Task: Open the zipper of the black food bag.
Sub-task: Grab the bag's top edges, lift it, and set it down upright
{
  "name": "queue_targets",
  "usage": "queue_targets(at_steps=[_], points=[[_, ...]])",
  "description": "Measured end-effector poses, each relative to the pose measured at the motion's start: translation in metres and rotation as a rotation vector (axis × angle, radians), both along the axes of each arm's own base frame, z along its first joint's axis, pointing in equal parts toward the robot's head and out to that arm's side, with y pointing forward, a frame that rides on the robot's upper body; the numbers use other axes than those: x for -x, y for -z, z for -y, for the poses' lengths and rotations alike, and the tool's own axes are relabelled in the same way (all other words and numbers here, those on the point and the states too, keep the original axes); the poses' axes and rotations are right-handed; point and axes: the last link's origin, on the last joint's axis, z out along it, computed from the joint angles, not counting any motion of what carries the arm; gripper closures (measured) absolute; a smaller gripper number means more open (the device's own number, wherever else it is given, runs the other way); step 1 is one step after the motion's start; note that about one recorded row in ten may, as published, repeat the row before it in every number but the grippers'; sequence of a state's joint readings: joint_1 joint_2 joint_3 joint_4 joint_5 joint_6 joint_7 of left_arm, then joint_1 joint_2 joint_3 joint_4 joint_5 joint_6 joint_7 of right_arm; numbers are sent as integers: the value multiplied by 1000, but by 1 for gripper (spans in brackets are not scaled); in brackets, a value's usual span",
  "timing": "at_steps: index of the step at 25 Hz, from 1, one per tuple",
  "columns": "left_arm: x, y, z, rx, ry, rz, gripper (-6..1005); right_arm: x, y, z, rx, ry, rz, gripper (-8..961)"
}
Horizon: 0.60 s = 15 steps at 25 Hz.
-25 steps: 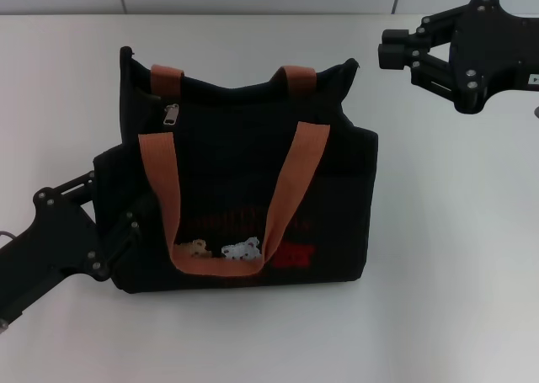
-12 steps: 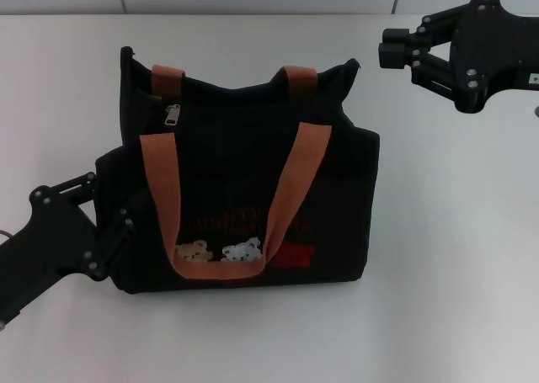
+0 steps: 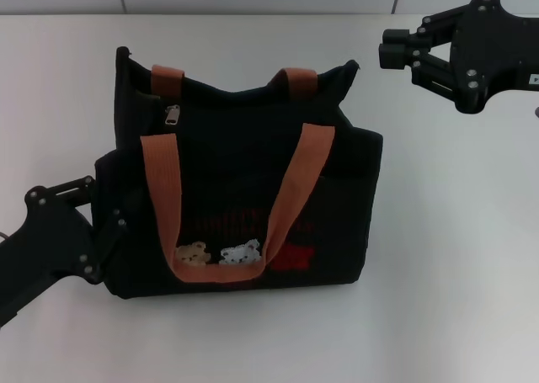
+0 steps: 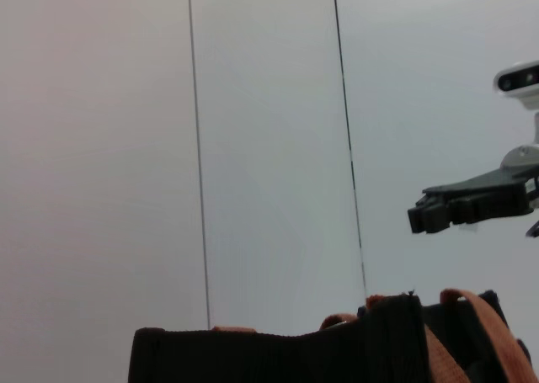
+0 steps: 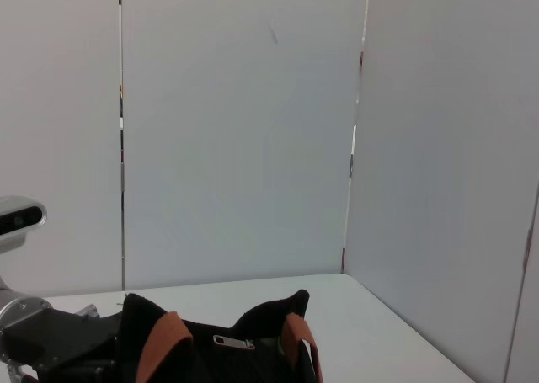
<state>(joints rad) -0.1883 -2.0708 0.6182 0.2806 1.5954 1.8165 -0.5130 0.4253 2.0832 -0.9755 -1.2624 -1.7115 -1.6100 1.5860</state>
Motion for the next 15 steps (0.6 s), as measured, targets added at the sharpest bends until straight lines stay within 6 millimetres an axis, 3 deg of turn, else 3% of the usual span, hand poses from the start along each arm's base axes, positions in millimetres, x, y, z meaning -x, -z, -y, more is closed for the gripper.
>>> queue_targets(at_steps=[7, 15], points=[[-15, -9, -13, -24, 103, 15, 845, 1, -7, 0, -21, -3, -40, 830], [-58, -20, -53, -17, 330, 34, 853, 1, -17, 6, -35, -32, -128, 827]])
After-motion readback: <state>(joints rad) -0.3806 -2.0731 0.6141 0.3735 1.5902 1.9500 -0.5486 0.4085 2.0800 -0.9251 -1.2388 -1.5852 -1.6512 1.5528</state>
